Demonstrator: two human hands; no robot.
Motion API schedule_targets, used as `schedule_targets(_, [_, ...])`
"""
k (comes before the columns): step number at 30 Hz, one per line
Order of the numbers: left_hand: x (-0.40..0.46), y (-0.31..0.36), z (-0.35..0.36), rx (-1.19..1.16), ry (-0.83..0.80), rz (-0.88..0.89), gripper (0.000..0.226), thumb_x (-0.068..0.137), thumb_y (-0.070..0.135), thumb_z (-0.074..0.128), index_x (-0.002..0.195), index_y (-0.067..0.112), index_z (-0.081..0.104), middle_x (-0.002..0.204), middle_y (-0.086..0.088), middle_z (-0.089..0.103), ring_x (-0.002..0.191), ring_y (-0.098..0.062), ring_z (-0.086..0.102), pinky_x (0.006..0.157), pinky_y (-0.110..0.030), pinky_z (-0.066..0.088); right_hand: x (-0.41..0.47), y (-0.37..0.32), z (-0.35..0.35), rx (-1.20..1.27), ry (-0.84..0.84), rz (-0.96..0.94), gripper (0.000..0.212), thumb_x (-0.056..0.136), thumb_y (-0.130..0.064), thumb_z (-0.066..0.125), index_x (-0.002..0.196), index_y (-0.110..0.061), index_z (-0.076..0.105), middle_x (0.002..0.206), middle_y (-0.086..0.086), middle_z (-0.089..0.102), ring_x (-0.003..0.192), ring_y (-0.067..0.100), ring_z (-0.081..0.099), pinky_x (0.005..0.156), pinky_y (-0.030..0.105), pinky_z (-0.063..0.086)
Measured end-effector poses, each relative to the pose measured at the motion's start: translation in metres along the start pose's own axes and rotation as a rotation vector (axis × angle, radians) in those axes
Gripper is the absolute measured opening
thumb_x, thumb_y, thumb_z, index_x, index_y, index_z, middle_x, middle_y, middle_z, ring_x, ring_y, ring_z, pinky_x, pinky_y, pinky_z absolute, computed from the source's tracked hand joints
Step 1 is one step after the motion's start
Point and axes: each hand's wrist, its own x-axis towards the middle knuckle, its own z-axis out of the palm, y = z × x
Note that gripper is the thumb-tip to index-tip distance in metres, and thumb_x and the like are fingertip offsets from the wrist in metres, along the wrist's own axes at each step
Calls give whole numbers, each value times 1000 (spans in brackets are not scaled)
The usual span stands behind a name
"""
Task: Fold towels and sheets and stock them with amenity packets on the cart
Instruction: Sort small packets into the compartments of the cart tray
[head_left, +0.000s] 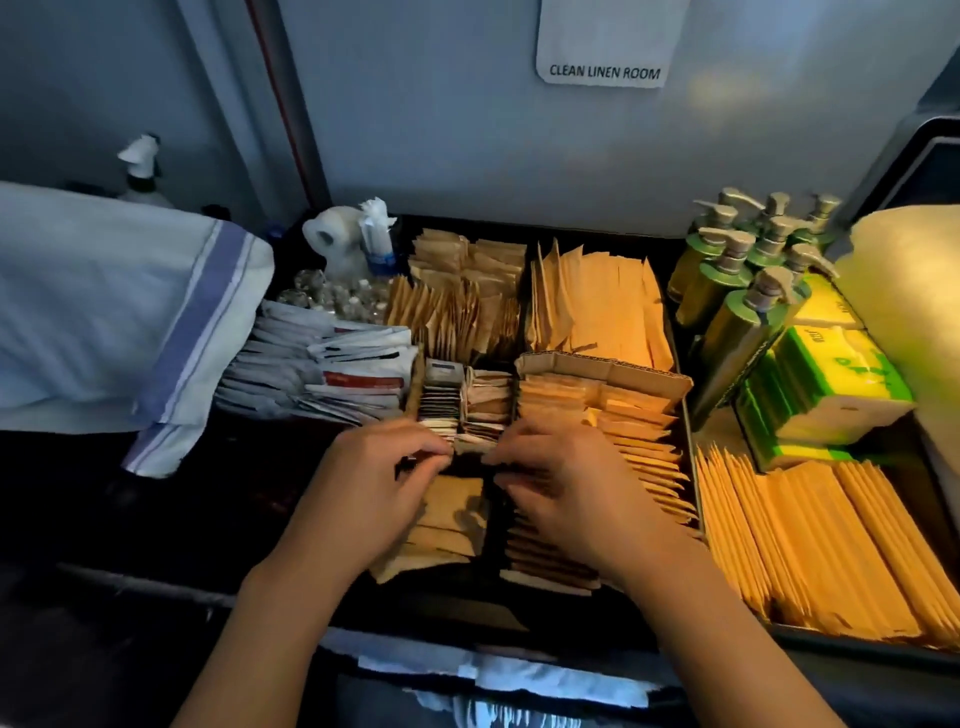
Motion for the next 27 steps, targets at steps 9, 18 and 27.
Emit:
schedule_targets(9, [-53, -45, -35, -72, -110, -37, 22, 89, 8, 74, 101, 25, 80, 99, 21, 70, 95, 3, 67, 83, -22, 55, 24, -48, 53, -39, -325, -80, 48, 78, -47, 79, 124, -36, 68, 119, -18, 64, 105, 5, 58, 90, 29, 54])
schedule_targets(18, [-59, -57, -44, -98, -182, -2, 46, 76, -2, 55, 105, 27, 78, 103, 22, 68, 100, -2, 67, 85, -24, 56, 23, -54, 73, 5, -275, -19, 24, 95, -36, 67, 118, -37, 75, 100, -12, 75, 87, 9, 64, 77, 36, 55])
schedule_targets(27, [-33, -31, -34, -152, -53, 52, 17, 87, 31, 75, 104, 33, 75, 98, 23, 69, 96, -2, 67, 80, -25, 54, 10, -44, 39, 100, 14, -48, 24, 99, -22, 64, 119, -31, 74, 103, -15, 67, 99, 6, 59, 81, 38, 51])
